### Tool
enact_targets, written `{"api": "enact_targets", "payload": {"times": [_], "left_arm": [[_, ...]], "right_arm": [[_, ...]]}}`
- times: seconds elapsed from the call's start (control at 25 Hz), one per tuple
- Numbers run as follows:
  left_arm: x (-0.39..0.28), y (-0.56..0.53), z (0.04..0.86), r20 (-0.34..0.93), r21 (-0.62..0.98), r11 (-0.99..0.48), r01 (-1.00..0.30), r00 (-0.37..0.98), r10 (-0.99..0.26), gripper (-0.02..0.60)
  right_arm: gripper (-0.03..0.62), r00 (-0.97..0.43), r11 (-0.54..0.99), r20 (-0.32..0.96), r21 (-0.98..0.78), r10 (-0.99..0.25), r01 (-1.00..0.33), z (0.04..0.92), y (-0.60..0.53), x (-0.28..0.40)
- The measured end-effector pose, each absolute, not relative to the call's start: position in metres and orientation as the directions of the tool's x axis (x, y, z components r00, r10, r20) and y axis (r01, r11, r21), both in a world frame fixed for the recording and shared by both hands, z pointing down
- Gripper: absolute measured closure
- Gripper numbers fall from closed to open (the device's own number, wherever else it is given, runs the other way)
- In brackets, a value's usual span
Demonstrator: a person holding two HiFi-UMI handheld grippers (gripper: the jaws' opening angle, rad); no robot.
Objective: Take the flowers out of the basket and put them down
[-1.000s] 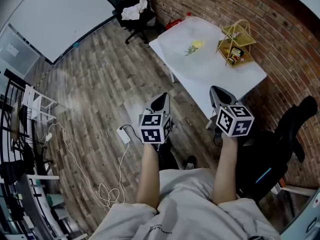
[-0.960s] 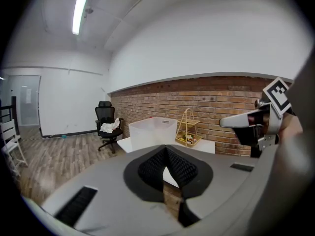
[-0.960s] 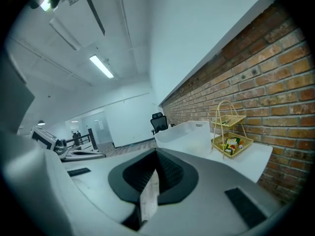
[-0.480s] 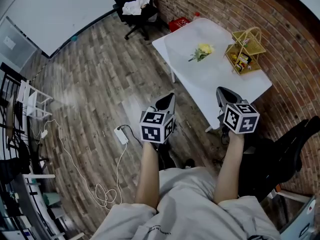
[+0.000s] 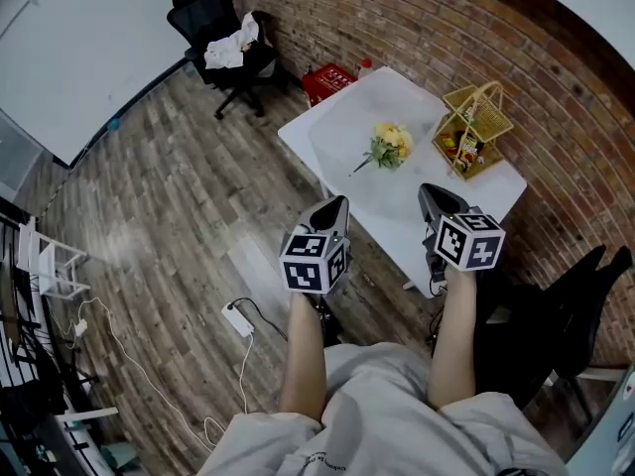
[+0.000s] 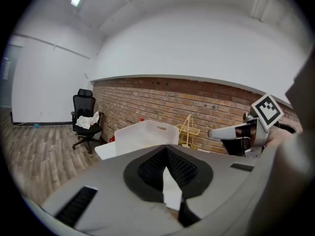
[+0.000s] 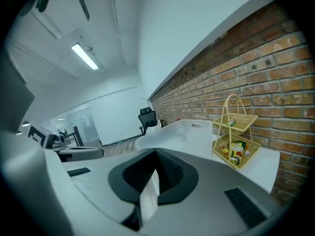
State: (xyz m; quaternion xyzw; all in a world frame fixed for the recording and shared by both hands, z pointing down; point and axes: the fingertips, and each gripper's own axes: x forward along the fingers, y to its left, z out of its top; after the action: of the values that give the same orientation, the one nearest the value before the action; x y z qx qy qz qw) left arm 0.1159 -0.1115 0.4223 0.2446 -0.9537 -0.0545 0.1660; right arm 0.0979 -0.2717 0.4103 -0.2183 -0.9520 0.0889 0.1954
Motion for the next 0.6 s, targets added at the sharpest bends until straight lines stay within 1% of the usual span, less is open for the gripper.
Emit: {"api": "enact_targets", "payload": {"times": [0.08, 0.2, 0.36, 0.48, 0.6], "left_arm": [[0.098, -0.109, 0.420, 0.292, 0.182, 0.863, -0.471, -0.812, -0.505, 0.557], [0.070, -0.096, 0.414, 0.279, 0.237, 0.839, -0.490, -0.792, -0.542, 0.557], [0.037, -0.078, 0.410, 0.291, 0.228, 0.825, -0.517, -0.773, -0.564, 0.557], [0.026, -0.068, 0.412, 0.297, 0.202, 0.810, -0.550, -0.754, -0.586, 0.557], [0.020, -0.059, 0.416, 0.289, 0.197, 0.782, -0.591, -0.727, -0.622, 0.557]], "right_arm": [[0.577, -0.837, 0.899, 0.341, -0.257, 0.428, 0.354, 0.410, -0.269, 0.083], [0.577, -0.834, 0.890, 0.343, -0.311, 0.432, 0.333, 0.410, -0.257, 0.064], [0.577, -0.843, 0.815, 0.248, -0.483, 0.477, 0.319, 0.395, -0.237, 0.040], [0.577, -0.877, 0.796, 0.221, -0.553, 0.427, 0.248, 0.396, -0.232, 0.028], [0.577, -0.900, 0.819, 0.241, -0.543, 0.363, 0.186, 0.406, -0.224, 0.018]]}}
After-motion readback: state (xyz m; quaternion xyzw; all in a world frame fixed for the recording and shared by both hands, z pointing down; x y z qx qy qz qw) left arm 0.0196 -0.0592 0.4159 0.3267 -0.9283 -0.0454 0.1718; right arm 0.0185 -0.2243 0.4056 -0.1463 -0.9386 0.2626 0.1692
